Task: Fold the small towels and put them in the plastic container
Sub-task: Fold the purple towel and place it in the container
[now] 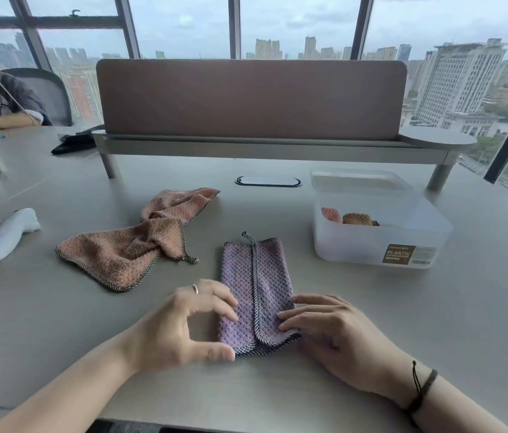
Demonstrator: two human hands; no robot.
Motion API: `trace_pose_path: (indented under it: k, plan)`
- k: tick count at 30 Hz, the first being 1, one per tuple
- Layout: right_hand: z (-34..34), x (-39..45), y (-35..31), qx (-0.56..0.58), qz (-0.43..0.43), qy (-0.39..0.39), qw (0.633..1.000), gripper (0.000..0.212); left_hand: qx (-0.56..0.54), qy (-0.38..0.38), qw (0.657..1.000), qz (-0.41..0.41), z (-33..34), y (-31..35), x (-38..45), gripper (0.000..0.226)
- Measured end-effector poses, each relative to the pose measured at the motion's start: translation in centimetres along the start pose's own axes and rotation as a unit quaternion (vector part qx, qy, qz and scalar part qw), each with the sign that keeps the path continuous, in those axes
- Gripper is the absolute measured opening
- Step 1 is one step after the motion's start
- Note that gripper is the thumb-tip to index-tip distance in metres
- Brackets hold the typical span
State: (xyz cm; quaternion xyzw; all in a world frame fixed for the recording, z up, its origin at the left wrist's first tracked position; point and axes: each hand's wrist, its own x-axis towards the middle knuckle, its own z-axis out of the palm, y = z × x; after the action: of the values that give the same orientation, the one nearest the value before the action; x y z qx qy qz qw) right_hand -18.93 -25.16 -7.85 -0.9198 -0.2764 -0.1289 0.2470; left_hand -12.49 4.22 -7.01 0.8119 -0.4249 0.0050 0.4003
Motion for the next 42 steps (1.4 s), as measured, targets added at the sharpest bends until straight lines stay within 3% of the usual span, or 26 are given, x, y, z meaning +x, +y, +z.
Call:
trace_pose_path:
  k: [3, 5, 10, 13, 18, 26, 31, 38, 42]
  plan:
    - [0.0, 0.6, -0.3, 0.045, 0.027, 0.030, 0.998, 0.024, 0.088, -0.038, 0.995, 0.023, 0.4, 0.4, -0.4, 0.061]
    - [0.0, 1.0, -0.5, 0.059, 0.051, 0.036, 0.996, 0.018, 0.125, -0.031, 0.991, 0.036, 0.6, 0.5, -0.3, 0.062]
    - [-0.2, 1.2, -0.4, 0.092, 0.139, 0.059, 0.984, 0.034, 0.127, 0.049, 0.988, 0.075, 1.1, 0.1, 0.2, 0.020]
    - [-0.2, 1.6, -0.4, 0.121, 0.165, 0.074, 0.976, 0.031, 0.074, 0.078, 0.994, 0.014, 1.1, 0.2, 0.3, 0.013]
    - [-0.3, 2.8, -0.3, 0.146, 0.202, 0.093, 0.964, 0.027, -0.008, 0.102, 0.987, -0.120, 1.0, 0.0, 0.9, 0.033]
    - [0.3, 4.4, 0.0, 0.085, 0.259, 0.102, 0.957, 0.017, 0.046, 0.127, 0.972, -0.191, 1.3, -0.2, 1.4, 0.039]
    - [0.5, 4.2, -0.2, 0.084, 0.259, 0.105, 0.957, 0.013, 0.128, 0.130, 0.966, -0.181, 1.8, 0.5, 1.5, 0.036]
    - [0.4, 3.8, -0.4, 0.073, 0.262, 0.092, 0.958, 0.052, 0.170, 0.148, 0.958, -0.178, 2.1, 0.6, 1.5, 0.035]
    - [0.5, 3.8, -0.5, 0.040, 0.252, 0.088, 0.963, 0.047, 0.199, 0.185, 0.959, -0.077, 1.8, 0.8, 1.4, 0.026]
